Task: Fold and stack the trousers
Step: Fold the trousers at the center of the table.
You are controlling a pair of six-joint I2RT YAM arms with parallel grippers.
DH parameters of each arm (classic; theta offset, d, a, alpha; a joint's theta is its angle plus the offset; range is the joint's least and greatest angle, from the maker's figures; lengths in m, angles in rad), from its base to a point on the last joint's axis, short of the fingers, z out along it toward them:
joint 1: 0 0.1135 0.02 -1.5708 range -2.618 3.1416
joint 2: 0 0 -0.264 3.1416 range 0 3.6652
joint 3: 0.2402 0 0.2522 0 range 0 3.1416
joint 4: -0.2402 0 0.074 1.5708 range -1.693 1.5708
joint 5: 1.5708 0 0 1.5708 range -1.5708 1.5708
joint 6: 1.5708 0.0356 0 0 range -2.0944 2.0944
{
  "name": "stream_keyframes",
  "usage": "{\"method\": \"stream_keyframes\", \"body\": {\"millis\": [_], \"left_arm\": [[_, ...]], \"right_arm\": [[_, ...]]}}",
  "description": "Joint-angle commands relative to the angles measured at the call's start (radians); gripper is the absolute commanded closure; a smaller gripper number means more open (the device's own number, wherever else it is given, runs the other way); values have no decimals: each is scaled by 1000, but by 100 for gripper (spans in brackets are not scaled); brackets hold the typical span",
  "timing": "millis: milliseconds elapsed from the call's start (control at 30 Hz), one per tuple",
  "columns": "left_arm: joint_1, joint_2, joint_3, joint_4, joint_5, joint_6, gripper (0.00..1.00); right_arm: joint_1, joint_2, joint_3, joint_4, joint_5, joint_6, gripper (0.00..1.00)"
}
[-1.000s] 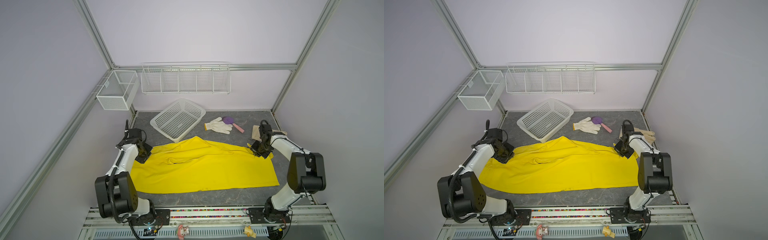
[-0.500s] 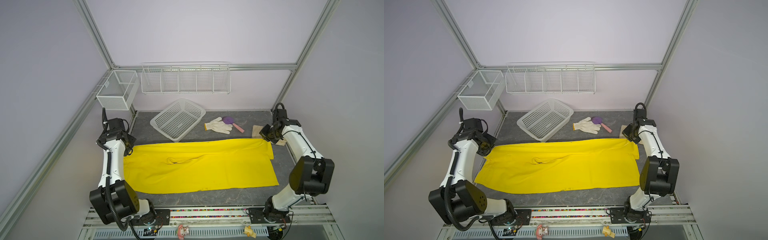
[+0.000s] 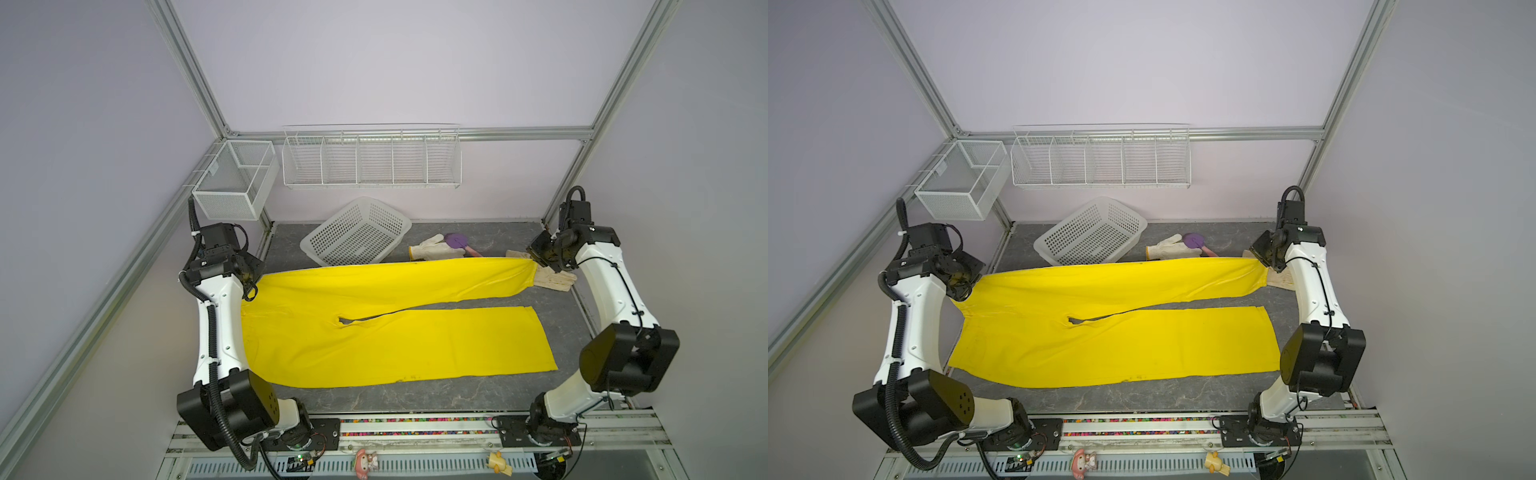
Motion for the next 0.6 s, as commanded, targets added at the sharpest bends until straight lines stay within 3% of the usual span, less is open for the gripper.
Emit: {"method": "stream_keyframes", "body": {"millis": [0, 133, 267, 567], "left_arm": [[14, -28, 4, -11, -23, 30, 100], [14, -83, -34, -43, -55, 49, 100], [14, -164, -184, -19, -46, 32, 100], [14, -328, -462, -8, -182, -30, 100]], "right_arm": [[-25, -60, -48, -65, 35, -11, 94], [-25, -124, -97, -99, 66, -22, 94], [-38, -194, -249, -102, 98, 21, 94], [-60, -362, -579, -53, 189, 87, 94]]}}
